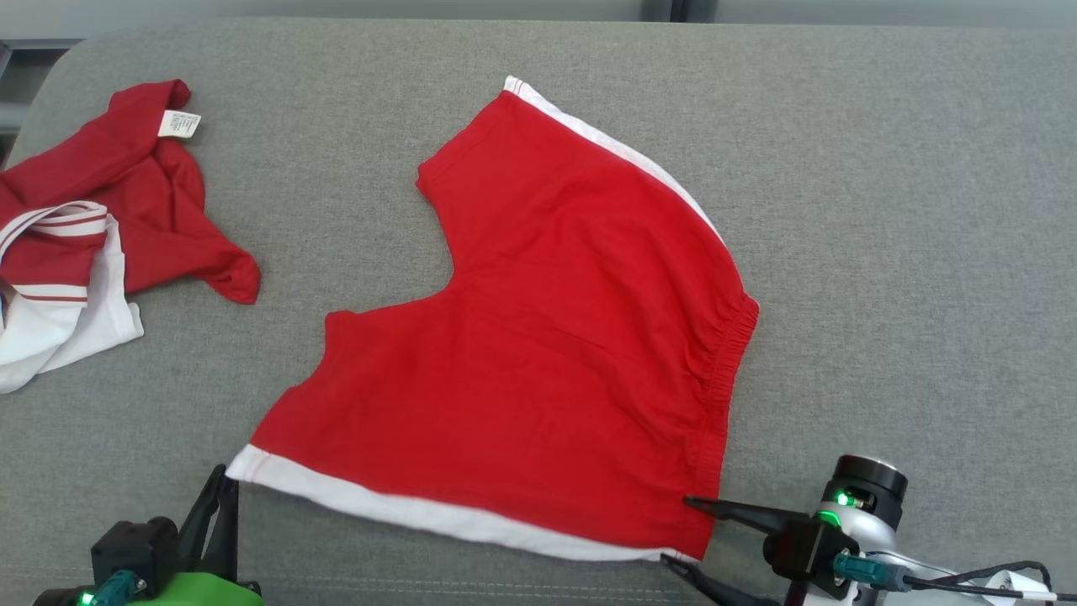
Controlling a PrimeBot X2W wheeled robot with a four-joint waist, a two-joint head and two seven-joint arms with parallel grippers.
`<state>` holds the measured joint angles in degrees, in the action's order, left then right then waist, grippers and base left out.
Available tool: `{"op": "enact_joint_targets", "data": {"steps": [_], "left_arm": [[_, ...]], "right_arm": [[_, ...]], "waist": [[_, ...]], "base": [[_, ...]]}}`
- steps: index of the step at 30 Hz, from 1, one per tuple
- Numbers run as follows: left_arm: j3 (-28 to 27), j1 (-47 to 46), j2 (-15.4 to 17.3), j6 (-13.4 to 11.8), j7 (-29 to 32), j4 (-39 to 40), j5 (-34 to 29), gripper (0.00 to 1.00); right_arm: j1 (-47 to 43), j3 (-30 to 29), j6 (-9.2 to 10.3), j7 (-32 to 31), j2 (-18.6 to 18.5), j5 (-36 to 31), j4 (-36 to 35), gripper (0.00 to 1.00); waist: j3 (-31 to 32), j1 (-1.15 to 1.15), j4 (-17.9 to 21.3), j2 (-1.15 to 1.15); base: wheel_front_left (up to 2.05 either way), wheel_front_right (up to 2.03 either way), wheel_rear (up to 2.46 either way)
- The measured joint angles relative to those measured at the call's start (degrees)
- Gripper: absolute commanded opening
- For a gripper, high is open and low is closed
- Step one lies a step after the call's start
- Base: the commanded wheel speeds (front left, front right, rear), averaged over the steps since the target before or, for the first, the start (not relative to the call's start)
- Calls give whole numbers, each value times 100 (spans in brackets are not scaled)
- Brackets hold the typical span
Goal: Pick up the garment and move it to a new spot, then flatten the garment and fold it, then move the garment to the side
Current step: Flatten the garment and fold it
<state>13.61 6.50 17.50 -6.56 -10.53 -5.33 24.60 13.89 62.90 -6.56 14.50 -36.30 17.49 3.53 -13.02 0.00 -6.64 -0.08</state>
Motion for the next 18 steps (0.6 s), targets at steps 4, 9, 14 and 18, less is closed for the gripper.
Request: {"op": "enact_joint_targets", "data": {"steps": [4, 9, 14, 18], "left_arm": [[140, -1, -27, 37, 47, -350, -1, 67], [101, -6, -51, 49, 40, -613, -8, 100], [-144, -8, -88, 43, -100, -760, -9, 100], [-305, -8, -225, 41, -223, -755, -9, 100]], "right_arm": [[2, 96, -26, 0, 212, 0, 56, 100], [0, 13, -44, 0, 240, 32, 42, 100], [-43, -468, 343, 1, 260, 309, -56, 100], [-180, -999, 792, 2, 231, 538, -75, 100]], "waist": [[75, 0, 23, 0], [154, 0, 63, 0], [241, 0, 125, 0], [313, 0, 197, 0]], "base": [[0, 0, 0], [0, 0, 0], [0, 0, 0], [0, 0, 0]]}}
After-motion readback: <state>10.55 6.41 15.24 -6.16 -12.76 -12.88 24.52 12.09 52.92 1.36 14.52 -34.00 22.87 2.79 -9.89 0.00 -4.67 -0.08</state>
